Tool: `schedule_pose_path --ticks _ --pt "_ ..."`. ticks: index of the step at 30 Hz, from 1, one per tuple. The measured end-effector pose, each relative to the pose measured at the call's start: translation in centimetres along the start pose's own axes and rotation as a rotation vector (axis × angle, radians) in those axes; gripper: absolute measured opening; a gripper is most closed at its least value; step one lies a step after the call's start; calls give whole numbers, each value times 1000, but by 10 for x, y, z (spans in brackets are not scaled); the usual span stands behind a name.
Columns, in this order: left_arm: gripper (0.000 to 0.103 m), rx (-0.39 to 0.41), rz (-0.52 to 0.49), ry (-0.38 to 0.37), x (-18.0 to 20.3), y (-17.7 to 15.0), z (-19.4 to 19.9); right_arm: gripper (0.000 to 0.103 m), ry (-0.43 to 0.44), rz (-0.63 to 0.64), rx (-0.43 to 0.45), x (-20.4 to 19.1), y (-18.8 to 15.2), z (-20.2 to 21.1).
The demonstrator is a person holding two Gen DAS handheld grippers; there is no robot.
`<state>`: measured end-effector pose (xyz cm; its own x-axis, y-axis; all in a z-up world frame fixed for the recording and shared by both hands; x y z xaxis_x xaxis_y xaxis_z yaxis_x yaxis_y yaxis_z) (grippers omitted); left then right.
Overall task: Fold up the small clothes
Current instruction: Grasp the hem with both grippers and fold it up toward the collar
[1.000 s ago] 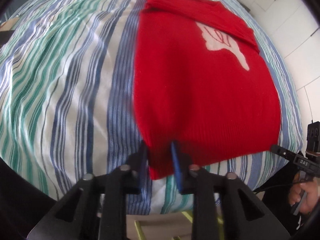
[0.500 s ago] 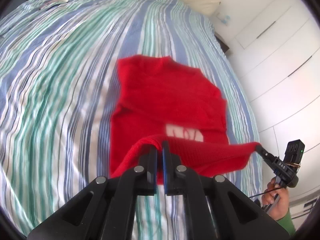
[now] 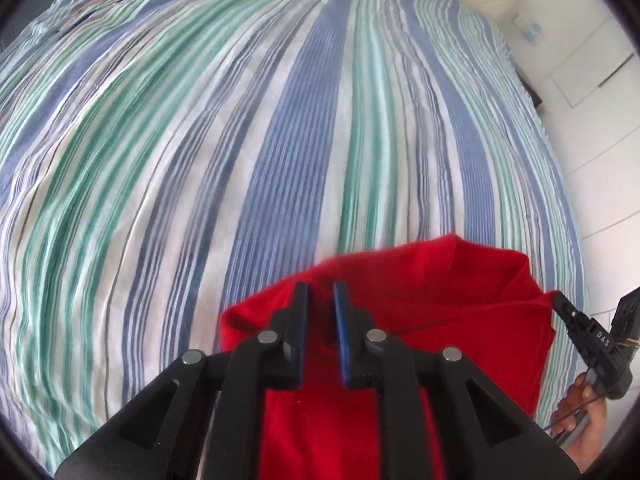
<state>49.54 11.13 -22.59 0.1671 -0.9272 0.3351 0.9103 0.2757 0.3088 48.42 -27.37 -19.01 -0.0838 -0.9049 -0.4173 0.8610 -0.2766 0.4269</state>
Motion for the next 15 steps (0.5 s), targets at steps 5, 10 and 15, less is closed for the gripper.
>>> schedule_pose_path --ticks 5,10,15 --pt "78 110 106 10 -27 23 20 41 33 -96 29 13 13 -14" --pt "81 157 -4 -44 -20 -8 50 42 64 20 68 -1 10 19" --pt "95 105 -215 -1 -8 -91 37 48 186 294 -65 -34 -81 50"
Point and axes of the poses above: each gripper's, at about its wrist camera, not at the fingertips, and z roughly against the way its jaws point, x to its right, y to its top, the point moved 7 cm from there along -z, roughly the way its jaws point, and after that the axes turned 3 degrees about -y, right-handed, at the moved point
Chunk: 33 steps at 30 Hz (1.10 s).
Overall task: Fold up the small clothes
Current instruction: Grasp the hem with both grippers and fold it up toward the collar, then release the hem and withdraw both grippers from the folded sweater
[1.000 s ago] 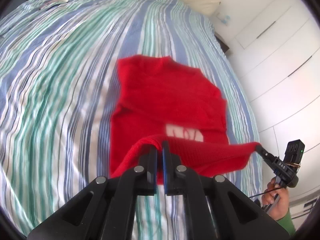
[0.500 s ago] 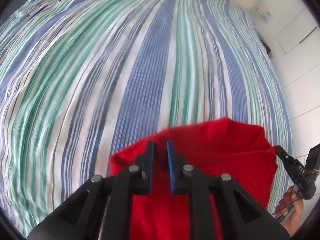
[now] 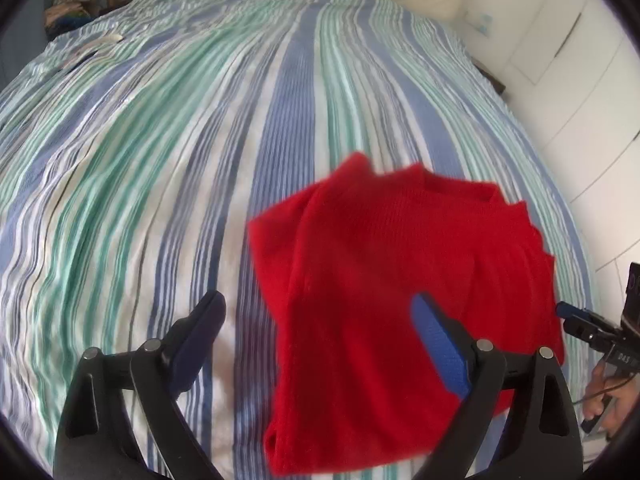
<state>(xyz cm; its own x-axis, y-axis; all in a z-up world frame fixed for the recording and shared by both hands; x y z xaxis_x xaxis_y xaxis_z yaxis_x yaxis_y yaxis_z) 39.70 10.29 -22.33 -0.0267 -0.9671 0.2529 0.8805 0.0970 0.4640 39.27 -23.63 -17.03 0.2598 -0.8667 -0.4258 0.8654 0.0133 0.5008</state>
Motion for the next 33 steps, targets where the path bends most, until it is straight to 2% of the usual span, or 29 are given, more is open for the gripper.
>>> schedule_pose_path --ticks 1,2,3,4,5,7,8,10,15,19,22,24,29,33 --pt "93 -36 -19 44 -3 -16 -5 50 7 35 -47 -4 -25 -4" --pt "90 -56 -10 82 -9 -30 -7 50 -25 62 -95 0 -48 -9" --pt "85 -52 19 93 -14 -41 -2 50 -101 75 -137 12 -69 -13" --pt "85 -35 56 74 -15 -53 9 45 -191 66 -154 28 -84 -11" --pt "85 -11 81 49 -14 -62 22 40 -210 43 -123 35 -92 -1" --pt "96 42 83 29 -4 -84 49 43 -235 23 -31 34 -102 32" --pt "97 65 63 35 5 -96 60 47 -241 39 2 28 -109 47" --pt "97 83 23 47 20 -120 74 66 -271 86 52 15 -126 72" --pt "97 67 -25 52 53 -165 71 69 -382 156 73 2 -171 88" --pt "97 97 -96 138 62 -177 53 69 -443 131 96 10 -191 84" --pt "98 80 -103 176 59 -189 35 69 -479 108 114 18 -201 76" --pt "102 113 -93 172 55 -192 32 72 -480 88 100 25 -210 69" --pt "102 136 -84 132 53 -195 29 84 -466 83 131 29 -218 58" --pt "103 147 -97 145 57 -194 27 90 -484 102 130 28 -218 51"
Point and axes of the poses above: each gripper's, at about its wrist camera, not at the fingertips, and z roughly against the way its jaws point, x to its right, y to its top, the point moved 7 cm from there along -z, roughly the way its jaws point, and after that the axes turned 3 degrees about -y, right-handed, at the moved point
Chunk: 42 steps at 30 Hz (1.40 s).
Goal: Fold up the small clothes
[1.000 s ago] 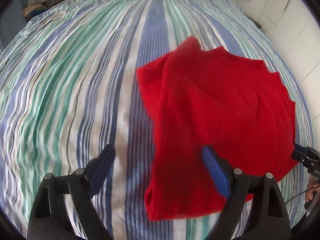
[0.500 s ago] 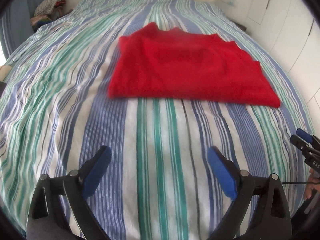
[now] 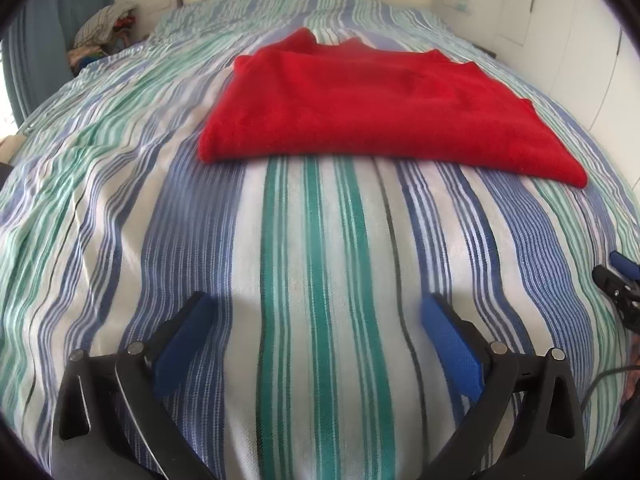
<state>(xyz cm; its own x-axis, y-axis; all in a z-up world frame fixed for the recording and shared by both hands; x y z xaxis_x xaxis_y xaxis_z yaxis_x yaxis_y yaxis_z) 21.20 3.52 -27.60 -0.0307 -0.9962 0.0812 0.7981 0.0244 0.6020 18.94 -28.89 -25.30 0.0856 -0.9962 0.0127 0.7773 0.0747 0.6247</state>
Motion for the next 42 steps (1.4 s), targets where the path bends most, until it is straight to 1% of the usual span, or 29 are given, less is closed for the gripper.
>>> schedule_pose_path --ticks 12,42 --pt "103 9 -1 1 2 -3 0 91 7 -5 12 0 -1 0" --pt "103 12 0 0 3 -3 0 92 3 -1 10 -1 -1 0"
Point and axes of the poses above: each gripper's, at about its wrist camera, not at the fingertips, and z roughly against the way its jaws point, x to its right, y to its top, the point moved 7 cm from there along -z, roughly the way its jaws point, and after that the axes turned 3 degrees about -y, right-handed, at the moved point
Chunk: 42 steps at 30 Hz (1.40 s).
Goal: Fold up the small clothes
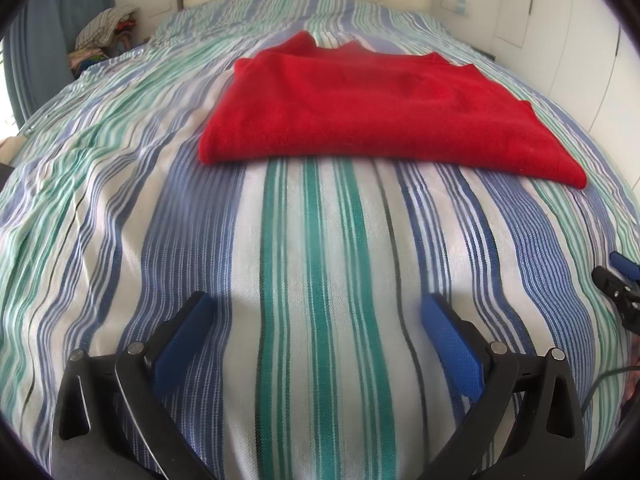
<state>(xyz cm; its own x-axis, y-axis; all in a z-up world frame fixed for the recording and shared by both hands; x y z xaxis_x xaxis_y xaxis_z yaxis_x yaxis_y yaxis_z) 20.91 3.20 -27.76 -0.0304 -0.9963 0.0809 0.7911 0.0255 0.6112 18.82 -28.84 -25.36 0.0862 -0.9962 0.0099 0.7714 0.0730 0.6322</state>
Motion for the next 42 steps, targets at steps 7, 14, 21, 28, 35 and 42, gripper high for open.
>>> schedule_pose_path --ticks 7,14,21,28,35,42 --pt "103 1 0 1 0 0 0 92 -1 1 0 0 0 0" --pt "103 1 0 1 0 0 0 92 -7 4 0 0 0 -1" --pt "103 1 0 1 0 0 0 92 -7 4 0 0 0 -1" --pt "103 2 -1 3 0 -1 0 92 -12 5 0 0 -1 -1" --pt "103 4 -2 7 0 0 1 92 -15 7 0 0 -1 -1" --pt "102 -114 33 -19 -7 12 5 92 -22 13 -6 1 0 0"
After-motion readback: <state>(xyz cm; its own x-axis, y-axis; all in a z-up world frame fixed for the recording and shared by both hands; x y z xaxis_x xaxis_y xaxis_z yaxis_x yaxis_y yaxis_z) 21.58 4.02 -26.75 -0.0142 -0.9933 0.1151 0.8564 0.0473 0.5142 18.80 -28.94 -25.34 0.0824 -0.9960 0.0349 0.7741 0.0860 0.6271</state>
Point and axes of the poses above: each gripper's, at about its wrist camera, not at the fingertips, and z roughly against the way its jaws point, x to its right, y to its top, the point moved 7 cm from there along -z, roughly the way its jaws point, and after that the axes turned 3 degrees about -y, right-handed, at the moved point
